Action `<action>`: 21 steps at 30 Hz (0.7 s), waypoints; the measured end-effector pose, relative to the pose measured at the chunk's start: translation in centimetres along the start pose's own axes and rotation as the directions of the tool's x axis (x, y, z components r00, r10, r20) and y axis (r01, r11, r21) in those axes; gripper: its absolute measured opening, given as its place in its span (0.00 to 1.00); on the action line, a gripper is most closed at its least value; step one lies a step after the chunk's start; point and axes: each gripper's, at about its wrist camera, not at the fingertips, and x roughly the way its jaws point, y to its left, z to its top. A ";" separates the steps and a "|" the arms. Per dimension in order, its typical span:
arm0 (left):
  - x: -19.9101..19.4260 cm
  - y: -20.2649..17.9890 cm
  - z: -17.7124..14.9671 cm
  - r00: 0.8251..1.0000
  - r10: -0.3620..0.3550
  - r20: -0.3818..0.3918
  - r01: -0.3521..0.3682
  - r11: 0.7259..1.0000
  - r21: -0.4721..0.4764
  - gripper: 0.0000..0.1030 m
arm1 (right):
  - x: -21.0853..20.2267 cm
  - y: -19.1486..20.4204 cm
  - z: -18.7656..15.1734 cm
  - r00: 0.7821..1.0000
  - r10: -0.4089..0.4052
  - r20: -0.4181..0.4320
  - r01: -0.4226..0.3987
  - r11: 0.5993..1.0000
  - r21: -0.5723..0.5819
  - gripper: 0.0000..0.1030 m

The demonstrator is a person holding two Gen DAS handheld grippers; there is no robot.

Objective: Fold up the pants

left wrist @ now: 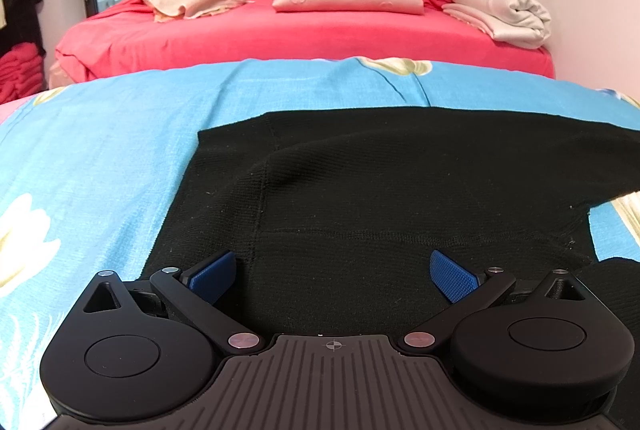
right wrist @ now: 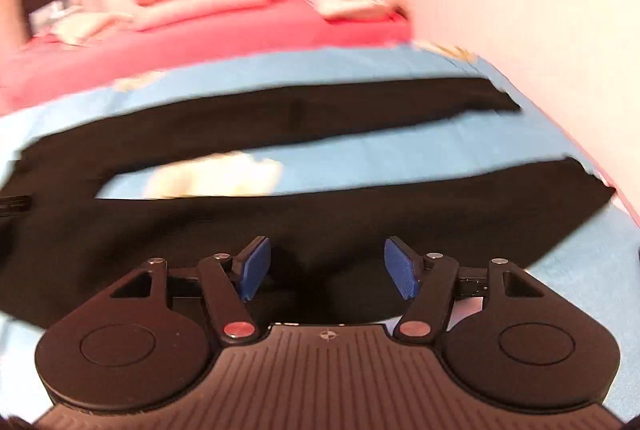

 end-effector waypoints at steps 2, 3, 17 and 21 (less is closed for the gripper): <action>0.0 0.0 0.0 1.000 0.001 0.000 -0.001 1.000 0.001 1.00 | 1.7 -0.7 -0.7 0.998 0.020 -0.058 -0.019 1.000 0.021 0.63; 0.0 0.0 0.0 1.000 0.001 0.000 -0.001 1.000 0.001 1.00 | 1.4 -0.6 -1.4 0.999 0.021 -0.030 -0.021 1.000 -0.013 0.63; 0.0 -0.2 -0.1 1.000 0.008 0.000 -0.008 1.000 0.004 1.00 | 0.0 -3.7 1.3 1.000 -0.009 -0.004 0.010 0.997 0.071 0.72; 0.0 -0.2 -0.1 1.000 0.008 0.000 -0.008 1.000 0.004 1.00 | 2.3 -5.2 0.4 0.998 -0.030 -0.063 0.037 0.994 0.106 0.75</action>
